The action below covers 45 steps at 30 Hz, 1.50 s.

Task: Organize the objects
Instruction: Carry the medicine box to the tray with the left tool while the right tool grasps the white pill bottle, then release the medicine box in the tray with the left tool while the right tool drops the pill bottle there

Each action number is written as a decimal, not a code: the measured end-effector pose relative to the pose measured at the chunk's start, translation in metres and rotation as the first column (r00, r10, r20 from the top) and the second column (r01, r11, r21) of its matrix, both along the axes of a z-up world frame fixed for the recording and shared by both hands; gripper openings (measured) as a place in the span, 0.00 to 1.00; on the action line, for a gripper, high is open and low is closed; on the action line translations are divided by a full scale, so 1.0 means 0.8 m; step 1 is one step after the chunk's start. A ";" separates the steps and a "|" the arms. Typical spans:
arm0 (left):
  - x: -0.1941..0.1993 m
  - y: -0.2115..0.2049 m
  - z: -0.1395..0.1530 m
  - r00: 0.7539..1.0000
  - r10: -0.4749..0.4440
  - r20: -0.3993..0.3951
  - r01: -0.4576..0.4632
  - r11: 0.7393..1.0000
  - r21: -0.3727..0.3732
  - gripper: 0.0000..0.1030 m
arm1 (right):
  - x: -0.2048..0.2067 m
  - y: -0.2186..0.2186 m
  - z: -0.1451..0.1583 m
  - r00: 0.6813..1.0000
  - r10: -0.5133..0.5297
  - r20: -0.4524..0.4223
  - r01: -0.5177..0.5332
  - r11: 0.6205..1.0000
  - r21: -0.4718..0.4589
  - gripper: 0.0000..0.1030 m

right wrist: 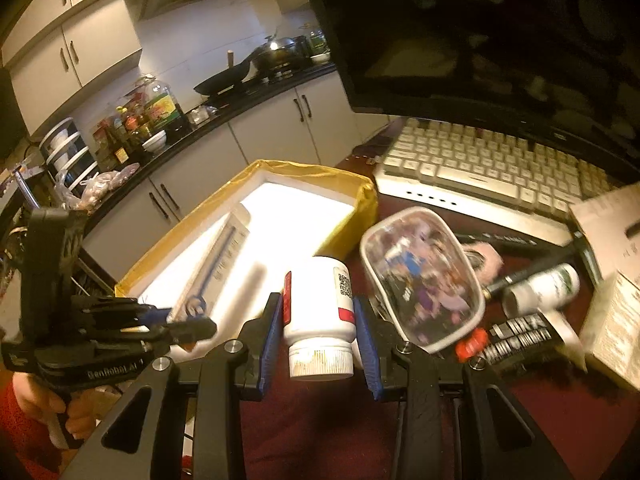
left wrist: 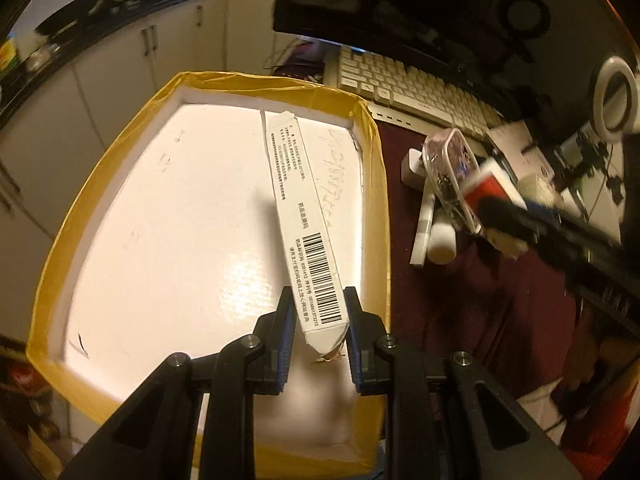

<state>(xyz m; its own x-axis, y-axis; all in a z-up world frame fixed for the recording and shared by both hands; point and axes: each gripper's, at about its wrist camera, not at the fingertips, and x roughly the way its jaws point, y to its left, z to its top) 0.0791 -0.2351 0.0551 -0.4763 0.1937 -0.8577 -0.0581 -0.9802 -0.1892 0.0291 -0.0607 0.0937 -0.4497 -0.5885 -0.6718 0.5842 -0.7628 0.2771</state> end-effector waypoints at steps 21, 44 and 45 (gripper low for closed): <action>-0.043 0.019 -0.026 0.969 -0.232 0.087 0.236 0.971 -0.045 0.22 | -0.150 -0.129 -0.034 0.993 0.075 0.095 -0.089 0.985 0.151 0.38; -0.039 0.030 -0.030 0.986 -0.137 0.096 0.147 0.984 -0.098 0.41 | -0.152 -0.143 -0.052 0.998 0.066 -0.020 -0.058 0.960 0.275 0.38; -0.038 0.029 -0.029 0.987 -0.132 0.094 0.141 0.985 -0.101 0.43 | -0.151 -0.142 -0.052 0.998 0.063 -0.022 -0.055 0.960 0.275 0.38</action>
<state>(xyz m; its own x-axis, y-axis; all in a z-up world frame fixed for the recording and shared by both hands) 0.0484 -0.2115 0.0319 -0.3747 0.1568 -0.9138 -0.1805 -0.9791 -0.0940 -0.0918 -0.1746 0.0521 -0.4423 -0.4099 -0.7977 0.6356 -0.7708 0.0437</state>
